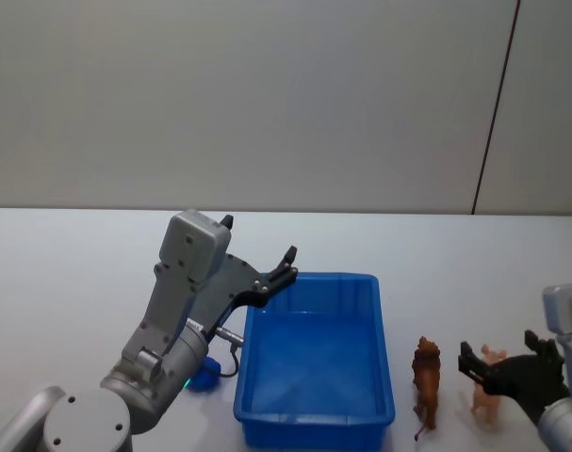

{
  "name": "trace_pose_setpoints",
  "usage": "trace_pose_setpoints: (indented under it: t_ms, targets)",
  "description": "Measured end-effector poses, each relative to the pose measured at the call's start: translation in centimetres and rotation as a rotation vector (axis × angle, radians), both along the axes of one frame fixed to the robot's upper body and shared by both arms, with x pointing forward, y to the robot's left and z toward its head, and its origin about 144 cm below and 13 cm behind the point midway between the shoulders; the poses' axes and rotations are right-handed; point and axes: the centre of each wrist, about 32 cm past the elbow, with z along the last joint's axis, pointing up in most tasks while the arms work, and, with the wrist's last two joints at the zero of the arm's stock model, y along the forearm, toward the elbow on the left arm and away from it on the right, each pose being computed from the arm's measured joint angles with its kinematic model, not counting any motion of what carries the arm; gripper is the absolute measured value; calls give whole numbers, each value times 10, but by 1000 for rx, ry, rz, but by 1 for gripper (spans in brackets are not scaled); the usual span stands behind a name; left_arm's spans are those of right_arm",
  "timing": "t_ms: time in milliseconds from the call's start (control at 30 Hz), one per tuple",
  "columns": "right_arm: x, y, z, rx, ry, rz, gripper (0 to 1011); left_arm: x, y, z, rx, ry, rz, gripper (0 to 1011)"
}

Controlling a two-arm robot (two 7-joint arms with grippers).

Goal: Pick up the two dolls from the table and place them into the box.

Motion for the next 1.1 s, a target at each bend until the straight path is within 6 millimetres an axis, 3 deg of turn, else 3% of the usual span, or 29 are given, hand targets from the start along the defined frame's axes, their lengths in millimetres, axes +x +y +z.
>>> trace_pose_setpoints:
  t_ms: [867,967,1100]
  targets:
    - [7,33,-17,-22,186,-60,998,0,0,0,0,0,0,1001]
    - [7,35,-18,-16,204,-63,963,0,0,0,0,0,0,1001]
    - [7,38,-19,-7,215,-68,843,0,0,0,0,0,0,1001]
